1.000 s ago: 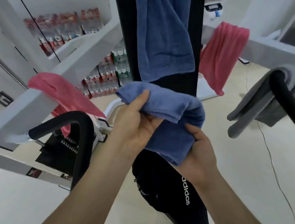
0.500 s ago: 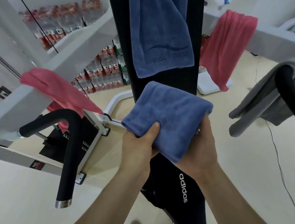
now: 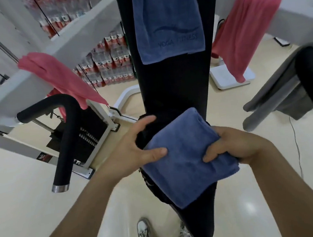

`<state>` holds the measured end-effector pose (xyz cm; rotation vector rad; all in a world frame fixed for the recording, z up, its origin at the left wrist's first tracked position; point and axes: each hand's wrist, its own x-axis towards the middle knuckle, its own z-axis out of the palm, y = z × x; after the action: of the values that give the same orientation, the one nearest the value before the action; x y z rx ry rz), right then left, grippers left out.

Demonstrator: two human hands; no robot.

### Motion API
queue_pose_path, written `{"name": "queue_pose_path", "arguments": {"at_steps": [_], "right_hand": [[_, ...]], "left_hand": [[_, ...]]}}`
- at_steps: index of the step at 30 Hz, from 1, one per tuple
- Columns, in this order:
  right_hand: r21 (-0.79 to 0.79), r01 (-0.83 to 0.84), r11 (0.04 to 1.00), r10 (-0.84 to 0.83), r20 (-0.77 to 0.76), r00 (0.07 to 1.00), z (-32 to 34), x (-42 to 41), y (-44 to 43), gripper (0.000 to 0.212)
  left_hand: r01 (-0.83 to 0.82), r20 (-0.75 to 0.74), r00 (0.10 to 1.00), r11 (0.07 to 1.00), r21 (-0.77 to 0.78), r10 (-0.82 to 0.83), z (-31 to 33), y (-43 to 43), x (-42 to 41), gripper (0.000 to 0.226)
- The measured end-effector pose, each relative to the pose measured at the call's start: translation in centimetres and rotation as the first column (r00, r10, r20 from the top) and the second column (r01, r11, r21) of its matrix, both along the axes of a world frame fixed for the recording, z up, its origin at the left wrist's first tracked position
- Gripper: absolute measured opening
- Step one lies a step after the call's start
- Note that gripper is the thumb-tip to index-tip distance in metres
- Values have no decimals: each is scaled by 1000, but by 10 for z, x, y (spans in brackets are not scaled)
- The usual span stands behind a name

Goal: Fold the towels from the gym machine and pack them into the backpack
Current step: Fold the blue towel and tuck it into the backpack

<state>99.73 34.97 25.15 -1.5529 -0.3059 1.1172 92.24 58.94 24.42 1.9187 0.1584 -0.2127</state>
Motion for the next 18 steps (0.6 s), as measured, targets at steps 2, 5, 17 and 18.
{"name": "queue_pose_path", "arguments": {"at_steps": [2,5,17,18], "right_hand": [[-40,-143,989,144,18,989,2,3,-4,44],[148,-124,981,136,-78,988,1,1,-1,37],[76,555,828,-531,-207,821,-71,-136,53,26],[27,566,824,-562,-83,823,-72,-141,57,24]], "left_hand": [[325,-154,933,945,-23,-325,6,-3,3,71],[326,-255,865,870,-369,-432,6,-9,-10,53],[-130,-103,989,968,-213,110,-66,0,-98,40],[-151,-182,978,955,-254,106,-69,5,-99,38]]}}
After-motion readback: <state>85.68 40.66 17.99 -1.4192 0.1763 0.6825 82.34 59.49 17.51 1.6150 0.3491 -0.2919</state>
